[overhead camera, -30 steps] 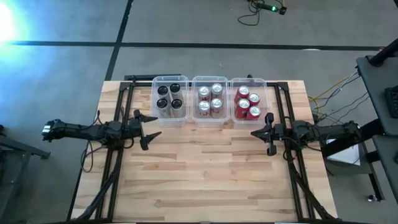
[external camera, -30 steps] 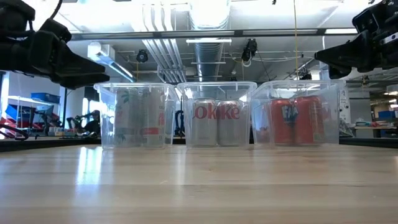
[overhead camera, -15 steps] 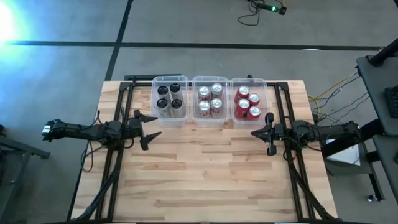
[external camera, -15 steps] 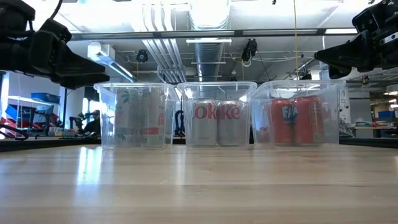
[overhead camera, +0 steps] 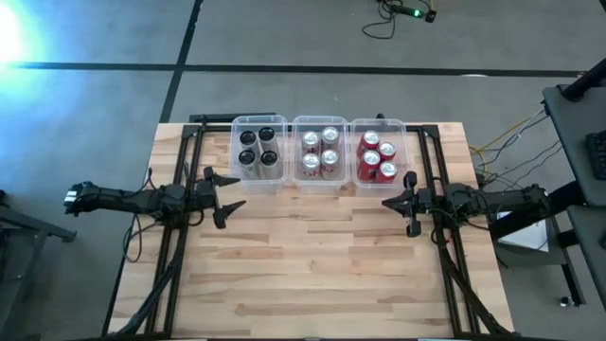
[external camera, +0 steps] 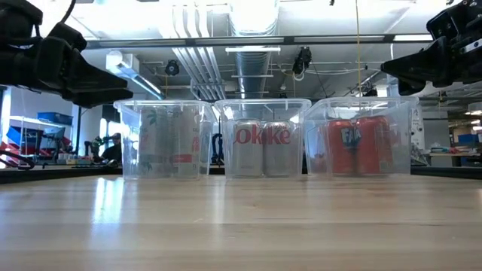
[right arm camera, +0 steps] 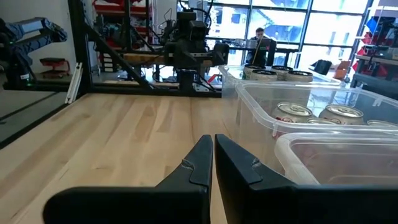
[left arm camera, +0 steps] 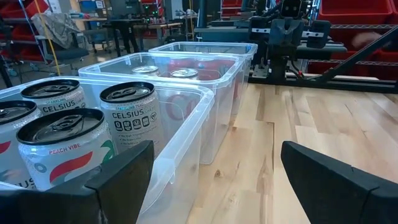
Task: Sort soda cans
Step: Return to Home Position
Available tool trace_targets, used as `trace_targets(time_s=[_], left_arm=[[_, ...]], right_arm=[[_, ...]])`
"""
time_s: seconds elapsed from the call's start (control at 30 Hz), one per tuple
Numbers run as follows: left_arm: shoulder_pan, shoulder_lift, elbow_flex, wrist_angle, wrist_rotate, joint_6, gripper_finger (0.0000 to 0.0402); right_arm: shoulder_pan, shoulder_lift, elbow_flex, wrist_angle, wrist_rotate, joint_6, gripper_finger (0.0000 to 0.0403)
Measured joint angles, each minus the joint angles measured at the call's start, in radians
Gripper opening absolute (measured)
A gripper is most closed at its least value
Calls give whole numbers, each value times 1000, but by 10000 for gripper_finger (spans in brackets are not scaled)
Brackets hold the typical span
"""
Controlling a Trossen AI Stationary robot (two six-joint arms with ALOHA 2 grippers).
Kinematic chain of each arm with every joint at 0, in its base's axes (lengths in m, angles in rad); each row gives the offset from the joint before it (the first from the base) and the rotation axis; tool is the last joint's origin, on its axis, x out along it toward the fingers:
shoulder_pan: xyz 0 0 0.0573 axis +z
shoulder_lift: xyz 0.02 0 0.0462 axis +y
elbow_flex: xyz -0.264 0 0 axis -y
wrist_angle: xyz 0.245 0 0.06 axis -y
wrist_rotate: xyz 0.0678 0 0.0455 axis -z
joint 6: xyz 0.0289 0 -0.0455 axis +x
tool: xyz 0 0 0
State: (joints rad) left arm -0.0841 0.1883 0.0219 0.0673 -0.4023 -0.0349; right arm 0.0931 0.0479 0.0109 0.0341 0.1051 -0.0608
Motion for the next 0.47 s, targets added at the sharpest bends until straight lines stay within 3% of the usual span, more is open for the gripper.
trace_targets(time_s=[0.47], left_arm=[[0,0,0,0,0,0,336]], right_arm=[[0,0,8,-3,2,0,13]])
